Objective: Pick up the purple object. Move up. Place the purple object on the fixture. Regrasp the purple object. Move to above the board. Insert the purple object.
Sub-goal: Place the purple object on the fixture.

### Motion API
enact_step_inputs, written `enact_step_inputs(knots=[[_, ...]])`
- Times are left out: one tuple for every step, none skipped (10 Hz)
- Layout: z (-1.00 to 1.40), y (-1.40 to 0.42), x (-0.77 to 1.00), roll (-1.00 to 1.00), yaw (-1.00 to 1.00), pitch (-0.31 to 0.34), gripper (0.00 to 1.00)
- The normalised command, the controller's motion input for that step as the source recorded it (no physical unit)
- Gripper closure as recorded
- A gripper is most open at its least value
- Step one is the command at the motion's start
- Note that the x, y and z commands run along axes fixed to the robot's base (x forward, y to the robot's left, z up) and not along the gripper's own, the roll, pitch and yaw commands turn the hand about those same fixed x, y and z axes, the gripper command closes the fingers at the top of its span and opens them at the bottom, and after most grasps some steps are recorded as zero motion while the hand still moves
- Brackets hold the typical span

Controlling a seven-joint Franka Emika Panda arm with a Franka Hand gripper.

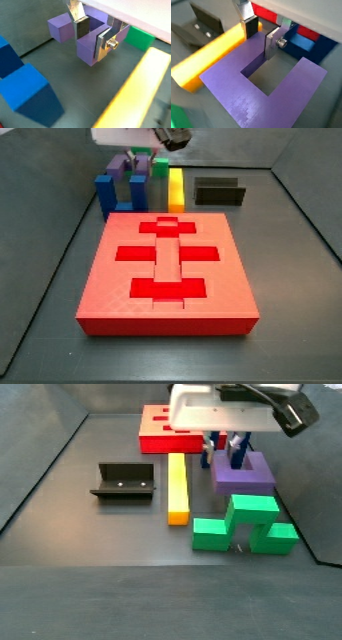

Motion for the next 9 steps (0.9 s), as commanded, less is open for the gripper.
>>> enact_step_inputs(knots=[[0.75,0.08,0.89,-0.75,-0.3,0.0,1.0],[0.73,0.07,0.89,-0.77,-0.31,0.0,1.0],[0.63,0.03,0.92,-0.75,-0.29,0.0,1.0],[0.44,0.0,1.0,-0.63,-0.22,0.0,1.0],[0.35,0.0,1.0,-0.61,-0.2,0.0,1.0],[0.16,0.0,0.99,-0.62,-0.18,-0.089,1.0],[0.0,0.0,1.0,-0.52,-0.12,-0.051,1.0],[0.0,0.0,1.0,-0.55,-0.12,-0.023,1.0],[0.0,0.0,1.0,-0.56,-0.13,0.0,1.0]])
